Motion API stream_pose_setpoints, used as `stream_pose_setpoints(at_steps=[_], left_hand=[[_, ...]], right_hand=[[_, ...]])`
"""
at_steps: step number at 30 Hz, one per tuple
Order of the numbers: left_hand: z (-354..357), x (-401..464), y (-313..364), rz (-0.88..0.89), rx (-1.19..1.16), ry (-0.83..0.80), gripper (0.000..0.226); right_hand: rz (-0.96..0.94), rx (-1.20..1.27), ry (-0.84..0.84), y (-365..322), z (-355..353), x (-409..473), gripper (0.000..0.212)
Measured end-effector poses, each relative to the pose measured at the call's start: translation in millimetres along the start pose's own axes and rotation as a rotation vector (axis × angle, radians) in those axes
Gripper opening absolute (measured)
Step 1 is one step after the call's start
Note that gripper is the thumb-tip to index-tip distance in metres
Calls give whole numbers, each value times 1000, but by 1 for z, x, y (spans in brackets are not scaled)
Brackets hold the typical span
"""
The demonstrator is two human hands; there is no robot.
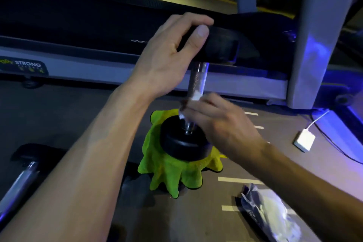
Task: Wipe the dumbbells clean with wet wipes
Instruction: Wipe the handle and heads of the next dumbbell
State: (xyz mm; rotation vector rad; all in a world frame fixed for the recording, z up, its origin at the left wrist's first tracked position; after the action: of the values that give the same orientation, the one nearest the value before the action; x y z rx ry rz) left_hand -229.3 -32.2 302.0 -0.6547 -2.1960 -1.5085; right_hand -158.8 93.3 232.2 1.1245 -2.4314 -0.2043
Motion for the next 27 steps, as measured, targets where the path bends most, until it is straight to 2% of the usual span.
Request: stream_pose_setpoints(at_steps=[3, 4, 7, 9, 14, 18, 21, 24, 27], left_hand=[[2, 0, 0, -4, 8, -11, 33], [3, 1, 1, -5, 6, -9, 33], [2, 2, -1, -3, -5, 8, 28], [3, 3, -1, 7, -15, 13, 26], [3, 3, -2, -2, -28, 22, 26], [5, 2, 1, 7, -30, 16, 26], [9, 0, 5, 16, -52, 10, 23], [8, 0, 6, 27, -45, 7, 23], [4, -1, 4, 33, -44, 17, 23]], right_hand=[[112, -57, 226, 27, -24, 19, 23], [155, -80, 245, 28, -25, 19, 25], [154, -260, 82, 0, 2, 4, 48], [181, -300, 4, -10, 10, -4, 53], [302, -173, 117, 6, -10, 16, 47], [255, -136, 56, -10, 0, 6, 43], [256, -103, 122, 11, -9, 23, 31], [241, -99, 119, 7, -6, 20, 38], [189, -52, 201, -2, -9, 6, 37]])
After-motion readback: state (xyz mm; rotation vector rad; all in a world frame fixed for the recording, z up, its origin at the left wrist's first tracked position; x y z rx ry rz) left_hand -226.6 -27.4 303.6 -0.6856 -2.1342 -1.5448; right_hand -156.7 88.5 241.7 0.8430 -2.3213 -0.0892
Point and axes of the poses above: each hand's wrist, its own x-axis towards the middle knuckle, its own z-axis out of the palm, y = z × x, the point moved 7 cm from there along x, towards the middle knuckle, and after that the axes turned 6 degrees about -x, right-handed, at the moved point
